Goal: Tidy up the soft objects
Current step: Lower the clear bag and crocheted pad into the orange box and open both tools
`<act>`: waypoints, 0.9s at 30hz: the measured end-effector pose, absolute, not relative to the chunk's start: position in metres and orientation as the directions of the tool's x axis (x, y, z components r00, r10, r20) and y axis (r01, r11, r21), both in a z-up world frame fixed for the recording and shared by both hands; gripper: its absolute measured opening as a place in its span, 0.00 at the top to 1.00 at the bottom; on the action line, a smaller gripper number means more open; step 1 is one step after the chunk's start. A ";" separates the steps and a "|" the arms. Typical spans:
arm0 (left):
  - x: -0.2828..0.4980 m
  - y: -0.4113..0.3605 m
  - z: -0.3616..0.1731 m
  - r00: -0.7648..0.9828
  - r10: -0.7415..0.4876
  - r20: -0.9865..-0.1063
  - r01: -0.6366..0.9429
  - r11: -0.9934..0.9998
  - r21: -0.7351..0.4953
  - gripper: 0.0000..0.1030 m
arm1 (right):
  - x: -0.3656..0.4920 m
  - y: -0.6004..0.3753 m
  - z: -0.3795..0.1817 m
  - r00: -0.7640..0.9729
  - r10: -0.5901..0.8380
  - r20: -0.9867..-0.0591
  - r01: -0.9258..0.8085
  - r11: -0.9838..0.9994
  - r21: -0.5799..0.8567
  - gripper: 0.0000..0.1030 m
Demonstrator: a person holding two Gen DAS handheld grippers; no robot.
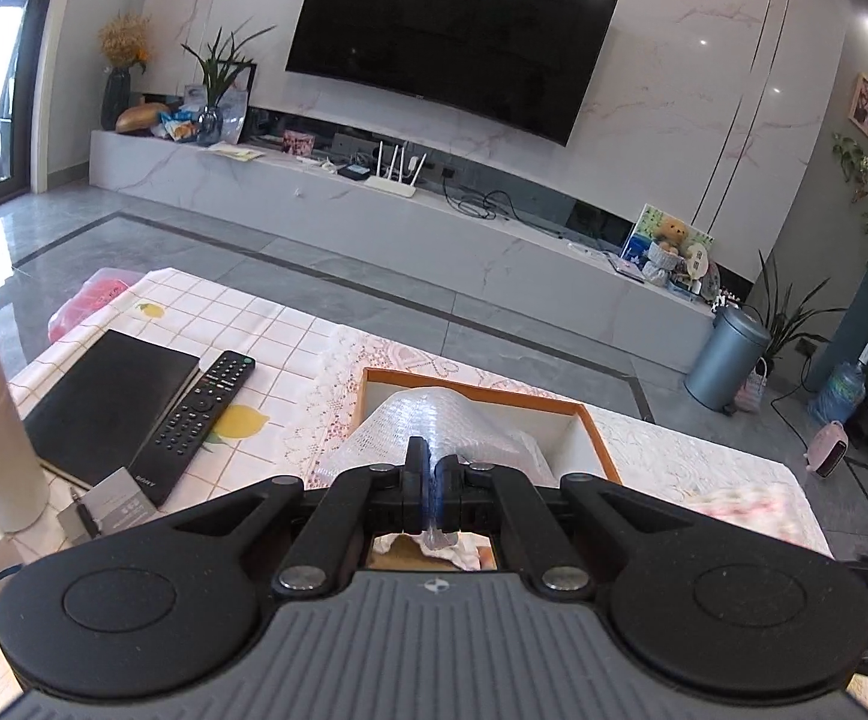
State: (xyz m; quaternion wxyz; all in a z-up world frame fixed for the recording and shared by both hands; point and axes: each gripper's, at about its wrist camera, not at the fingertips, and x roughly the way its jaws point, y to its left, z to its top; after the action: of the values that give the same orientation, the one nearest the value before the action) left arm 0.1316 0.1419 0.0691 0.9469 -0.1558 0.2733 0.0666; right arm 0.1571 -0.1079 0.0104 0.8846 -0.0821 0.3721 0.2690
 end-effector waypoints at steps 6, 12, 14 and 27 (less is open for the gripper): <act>0.164 0.144 0.053 0.822 0.033 -0.569 -0.219 0.940 -0.261 0.98 | 0.205 -0.068 -0.011 0.551 0.384 -0.741 -0.575 0.818 -0.004 0.81; 0.202 0.141 0.029 0.775 0.026 -0.631 -0.219 0.949 -0.229 0.98 | 0.247 -0.042 -0.032 0.520 0.361 -0.774 -0.601 0.798 -0.032 0.80; 0.213 0.138 0.022 0.757 0.026 -0.653 -0.213 0.954 -0.209 0.98 | 0.260 -0.034 -0.040 0.506 0.352 -0.787 -0.616 0.787 -0.044 0.80; 0.244 0.122 -0.010 0.672 0.036 -0.740 -0.156 0.983 -0.094 0.98 | 0.290 -0.008 -0.085 0.463 0.312 -0.830 -0.679 0.727 -0.106 0.78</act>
State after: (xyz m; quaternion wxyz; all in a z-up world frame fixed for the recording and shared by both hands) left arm 0.2437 0.1225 -0.0101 0.9113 -0.0746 0.4015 0.0526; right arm 0.2902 -0.0077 -0.0846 0.8273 -0.2170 0.4229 0.2993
